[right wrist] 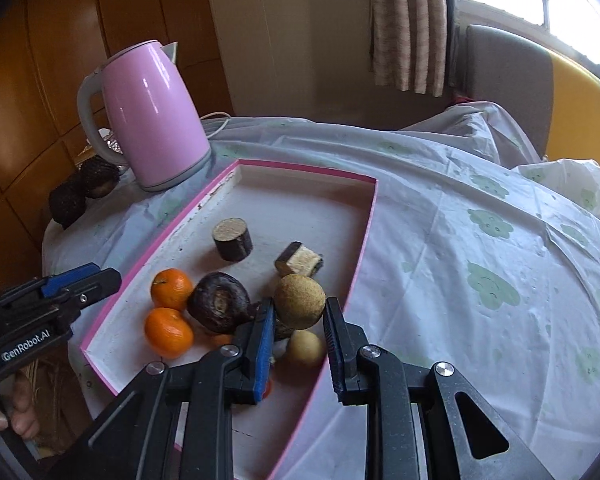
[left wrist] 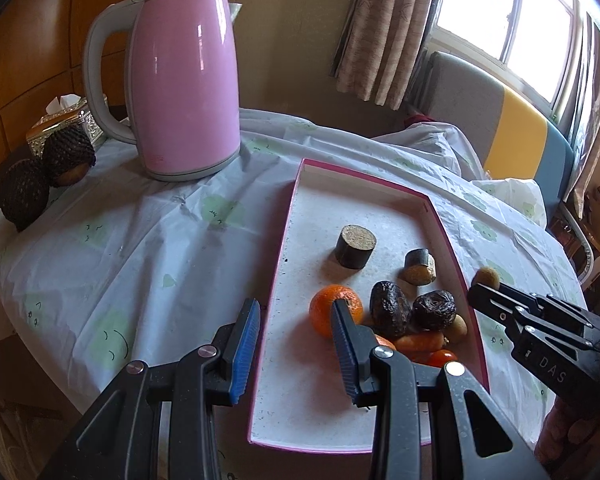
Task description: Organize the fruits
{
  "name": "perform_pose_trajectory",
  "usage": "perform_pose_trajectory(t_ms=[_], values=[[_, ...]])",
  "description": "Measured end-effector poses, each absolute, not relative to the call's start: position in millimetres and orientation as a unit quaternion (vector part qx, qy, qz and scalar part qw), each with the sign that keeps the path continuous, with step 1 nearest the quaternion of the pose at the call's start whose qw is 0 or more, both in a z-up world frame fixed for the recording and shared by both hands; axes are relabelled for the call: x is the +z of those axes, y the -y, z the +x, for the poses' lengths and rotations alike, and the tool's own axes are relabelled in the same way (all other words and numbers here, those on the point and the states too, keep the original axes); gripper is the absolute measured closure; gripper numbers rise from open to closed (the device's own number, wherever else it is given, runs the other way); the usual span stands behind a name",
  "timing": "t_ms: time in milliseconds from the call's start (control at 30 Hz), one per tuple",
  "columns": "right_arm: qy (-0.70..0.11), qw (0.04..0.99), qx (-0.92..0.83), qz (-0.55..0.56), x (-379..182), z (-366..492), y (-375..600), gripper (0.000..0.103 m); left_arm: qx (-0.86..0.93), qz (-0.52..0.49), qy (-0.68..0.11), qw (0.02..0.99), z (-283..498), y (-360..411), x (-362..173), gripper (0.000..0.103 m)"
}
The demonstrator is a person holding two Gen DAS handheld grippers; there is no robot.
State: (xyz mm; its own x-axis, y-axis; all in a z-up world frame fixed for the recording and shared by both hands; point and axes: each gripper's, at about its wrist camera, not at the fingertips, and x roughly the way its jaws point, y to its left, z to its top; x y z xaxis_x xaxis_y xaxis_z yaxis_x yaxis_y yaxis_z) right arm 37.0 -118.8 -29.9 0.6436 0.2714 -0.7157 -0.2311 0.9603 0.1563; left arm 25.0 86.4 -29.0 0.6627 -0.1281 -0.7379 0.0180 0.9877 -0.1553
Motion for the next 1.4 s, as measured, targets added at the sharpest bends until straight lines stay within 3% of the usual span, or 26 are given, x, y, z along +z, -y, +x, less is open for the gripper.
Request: perform_pose_trajectory(t_ms=[433, 500, 667, 833, 1233, 1400], values=[[-0.428, 0.886, 0.177, -0.018, -46, 75, 61, 0.078, -0.023, -0.062, -0.408, 0.911, 25, -94, -28, 0.066], [-0.425, 0.888, 0.176, -0.012, -47, 77, 60, 0.071, -0.02, -0.063, -0.407, 0.911, 25, -95, -28, 0.066], [-0.426, 0.888, 0.172, -0.011, -47, 74, 60, 0.071, -0.016, -0.065, -0.4, 0.914, 22, -97, -24, 0.065], [-0.416, 0.894, 0.167, -0.006, -42, 64, 63, 0.061, -0.017, -0.066, -0.394, 0.917, 18, -96, -20, 0.059], [-0.385, 0.912, 0.139, 0.007, -25, 30, 74, 0.039, -0.019, -0.05, -0.365, 0.93, 2, -84, -2, 0.058], [-0.371, 0.92, 0.125, 0.01, -20, 15, 80, 0.031, -0.018, -0.043, -0.357, 0.933, -4, -78, 3, 0.051]])
